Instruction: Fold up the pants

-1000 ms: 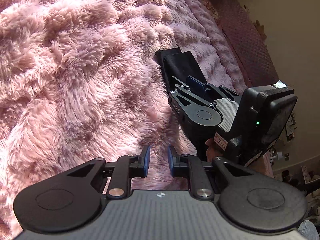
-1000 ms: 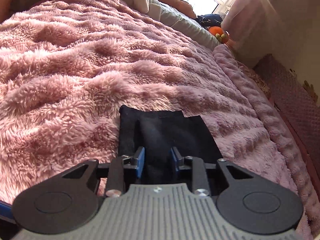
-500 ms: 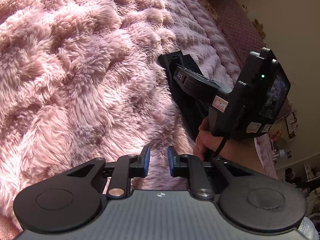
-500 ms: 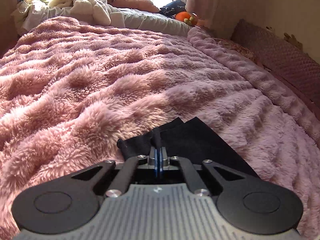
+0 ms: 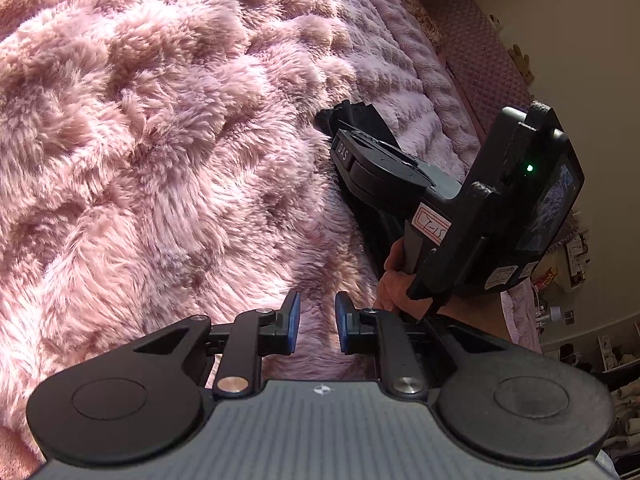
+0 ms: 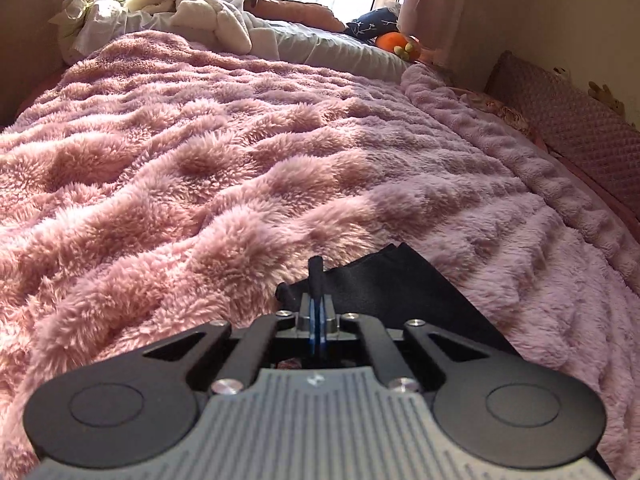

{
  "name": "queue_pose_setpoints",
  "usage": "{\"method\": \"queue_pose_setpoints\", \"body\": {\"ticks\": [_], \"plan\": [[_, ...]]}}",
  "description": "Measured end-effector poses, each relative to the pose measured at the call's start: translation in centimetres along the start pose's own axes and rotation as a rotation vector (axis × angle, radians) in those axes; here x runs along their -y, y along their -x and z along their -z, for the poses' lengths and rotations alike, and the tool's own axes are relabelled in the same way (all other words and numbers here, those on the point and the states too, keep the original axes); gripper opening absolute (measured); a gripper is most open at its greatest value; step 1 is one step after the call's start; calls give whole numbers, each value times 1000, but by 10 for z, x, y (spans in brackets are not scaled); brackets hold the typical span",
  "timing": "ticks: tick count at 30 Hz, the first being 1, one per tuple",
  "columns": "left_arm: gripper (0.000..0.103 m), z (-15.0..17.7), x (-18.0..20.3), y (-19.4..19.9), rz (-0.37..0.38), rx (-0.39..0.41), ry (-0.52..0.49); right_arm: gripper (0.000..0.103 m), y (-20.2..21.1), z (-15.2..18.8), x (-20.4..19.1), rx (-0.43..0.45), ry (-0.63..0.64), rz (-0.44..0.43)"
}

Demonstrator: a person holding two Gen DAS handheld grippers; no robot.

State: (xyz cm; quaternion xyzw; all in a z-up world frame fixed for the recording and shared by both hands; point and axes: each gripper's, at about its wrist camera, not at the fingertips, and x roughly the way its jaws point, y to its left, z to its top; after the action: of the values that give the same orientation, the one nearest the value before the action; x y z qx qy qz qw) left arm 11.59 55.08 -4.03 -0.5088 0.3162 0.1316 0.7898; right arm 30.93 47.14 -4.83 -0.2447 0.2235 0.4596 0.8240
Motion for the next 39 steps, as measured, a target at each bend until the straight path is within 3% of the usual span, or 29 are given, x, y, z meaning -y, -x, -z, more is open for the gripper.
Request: {"method": "queue_pose_setpoints", "body": {"ticks": [7,10,12,13,14,16,18,21,22,23,24,26,29,33,36,38,39], "plan": [[17,-3,-2,0,-6,11,15,0,0,-5,-6,20,35,-18],[18,-3,-4,0,-7,8,29,0,-16,-2,-13,-55,64,-31],[18,-3,-4,4,-15,33,26,2,-15,-2,-10,-55,39,-40],[18,-3,-3,7,-17,49,19,7,-8,-4,-6,-28,27,-54],[28,-3,-2,9,8,57,8,32,0,-6,-2,1,28,-59],[35,-1,6,10,84,34,-32,64,29,-10,12,107,42,-13],[35,8,21,9,166,22,-95,63,56,-10,38,155,34,-33],[33,21,48,3,190,28,-203,61,94,3,84,178,2,-36],[31,24,56,-1,205,18,-222,50,105,10,100,170,-11,-36],[20,27,62,-6,228,3,-226,10,112,16,111,157,-21,-35],[10,30,67,-10,265,-9,-232,0,119,24,127,121,-42,-26],[1,38,81,-21,315,-25,-226,0,129,42,156,41,-104,-27],[0,51,106,-32,323,7,-266,0,139,71,185,-12,-167,10],[0,65,127,-63,305,49,-303,0,134,98,206,-46,-266,-85],[0,72,130,-100,202,-9,-271,0,110,98,203,-116,-307,-166],[0,80,131,-115,179,-50,-310,0,88,93,195,-169,-315,-192],[0,86,132,-123,115,-79,-355,0,75,92,194,-186,-331,-216]]}}
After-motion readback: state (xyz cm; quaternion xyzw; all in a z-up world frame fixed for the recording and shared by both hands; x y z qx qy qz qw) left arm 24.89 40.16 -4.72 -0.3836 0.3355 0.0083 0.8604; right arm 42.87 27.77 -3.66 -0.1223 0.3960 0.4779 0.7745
